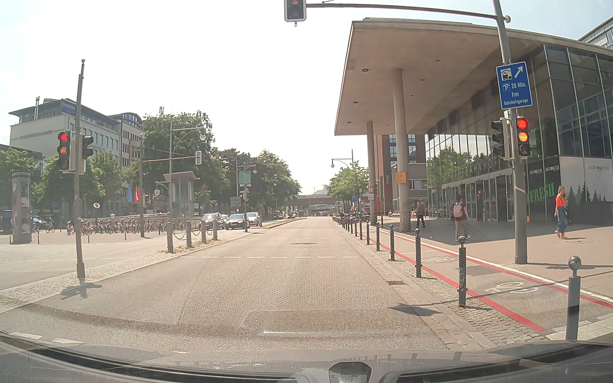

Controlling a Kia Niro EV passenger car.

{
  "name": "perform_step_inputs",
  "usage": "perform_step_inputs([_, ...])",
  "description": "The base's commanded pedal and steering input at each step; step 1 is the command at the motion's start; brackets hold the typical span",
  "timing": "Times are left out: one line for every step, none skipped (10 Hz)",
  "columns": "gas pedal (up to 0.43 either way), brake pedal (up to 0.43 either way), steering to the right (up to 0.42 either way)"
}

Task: Follow the waypoints while adhering to traffic rules and regulations

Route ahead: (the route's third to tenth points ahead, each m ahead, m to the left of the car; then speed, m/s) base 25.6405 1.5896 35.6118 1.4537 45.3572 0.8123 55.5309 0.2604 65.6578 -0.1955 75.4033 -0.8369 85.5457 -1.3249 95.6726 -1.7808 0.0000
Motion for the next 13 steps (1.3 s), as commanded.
perform_step_inputs([0.000,0.250,-0.009])
perform_step_inputs([0.000,0.250,-0.009])
perform_step_inputs([0.000,0.250,-0.009])
perform_step_inputs([0.000,0.250,-0.009])
perform_step_inputs([0.000,0.250,-0.009])
perform_step_inputs([0.000,0.250,-0.009])
perform_step_inputs([0.000,0.250,-0.009])
perform_step_inputs([0.000,0.250,-0.009])
perform_step_inputs([0.000,0.250,-0.009])
perform_step_inputs([0.000,0.250,-0.009])
perform_step_inputs([0.000,0.250,-0.009])
perform_step_inputs([0.000,0.250,-0.008])
perform_step_inputs([0.000,0.250,-0.009])
